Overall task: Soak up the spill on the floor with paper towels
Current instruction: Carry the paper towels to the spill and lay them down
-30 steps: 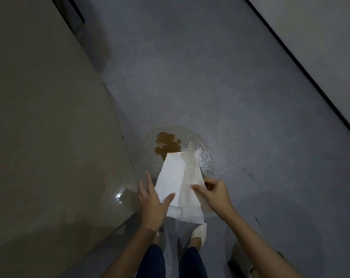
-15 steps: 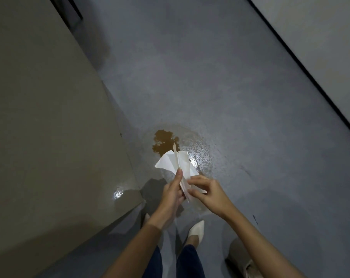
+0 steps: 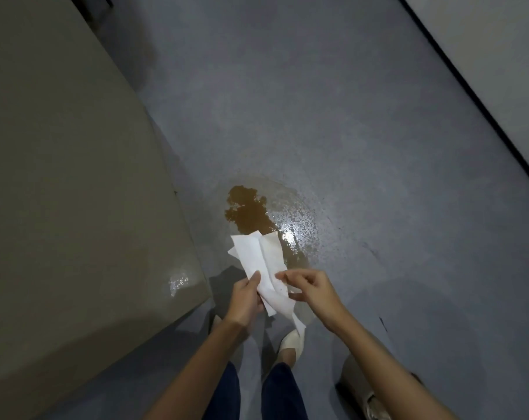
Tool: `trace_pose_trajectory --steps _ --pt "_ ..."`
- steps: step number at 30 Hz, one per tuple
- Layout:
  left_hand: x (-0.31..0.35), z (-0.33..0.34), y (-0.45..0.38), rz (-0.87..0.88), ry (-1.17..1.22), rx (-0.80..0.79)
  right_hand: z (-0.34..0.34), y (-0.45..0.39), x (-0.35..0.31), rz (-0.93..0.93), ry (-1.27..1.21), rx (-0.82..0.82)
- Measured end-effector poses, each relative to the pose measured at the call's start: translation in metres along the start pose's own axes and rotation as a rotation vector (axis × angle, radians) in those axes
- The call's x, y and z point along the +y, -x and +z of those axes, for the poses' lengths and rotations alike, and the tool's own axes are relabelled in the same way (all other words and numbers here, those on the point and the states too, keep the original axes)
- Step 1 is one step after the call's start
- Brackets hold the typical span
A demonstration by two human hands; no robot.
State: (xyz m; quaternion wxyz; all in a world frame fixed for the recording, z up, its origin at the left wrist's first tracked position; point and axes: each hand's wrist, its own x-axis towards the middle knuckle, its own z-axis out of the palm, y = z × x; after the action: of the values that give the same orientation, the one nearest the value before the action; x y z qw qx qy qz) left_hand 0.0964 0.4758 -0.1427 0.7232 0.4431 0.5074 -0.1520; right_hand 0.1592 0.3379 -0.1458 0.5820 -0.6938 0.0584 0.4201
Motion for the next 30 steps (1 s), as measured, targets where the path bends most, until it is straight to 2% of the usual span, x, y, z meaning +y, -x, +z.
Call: trace_pose_trajectory --steps 3,10,14,23,27,30 --pt "-0.012 0.001 -0.015 -0.023 -0.033 0.063 -0.005 -0.014 0.022 -0.015 -0.002 0.172" --pt "-0.045 -0.023 -0.069 0.026 -0.120 0.221 -0.029 -0.052 0.089 0.011 0.060 0.348" --pt "-0.057 -0.049 -0.100 0.105 -0.210 0.389 -0.043 -0.075 0.122 -0.018 0.166 0.345" --pt "-0.073 -0.102 -0.178 0.244 -0.341 0.635 -0.064 -0.162 0.196 -0.111 0.416 0.323" --pt "-0.079 -0.109 -0.216 0.305 -0.304 0.781 -0.054 -0.204 0.231 -0.122 0.483 0.307" --pt "-0.084 -0.108 -0.242 0.366 -0.252 0.852 -0.029 -0.226 0.261 -0.123 0.507 0.231"
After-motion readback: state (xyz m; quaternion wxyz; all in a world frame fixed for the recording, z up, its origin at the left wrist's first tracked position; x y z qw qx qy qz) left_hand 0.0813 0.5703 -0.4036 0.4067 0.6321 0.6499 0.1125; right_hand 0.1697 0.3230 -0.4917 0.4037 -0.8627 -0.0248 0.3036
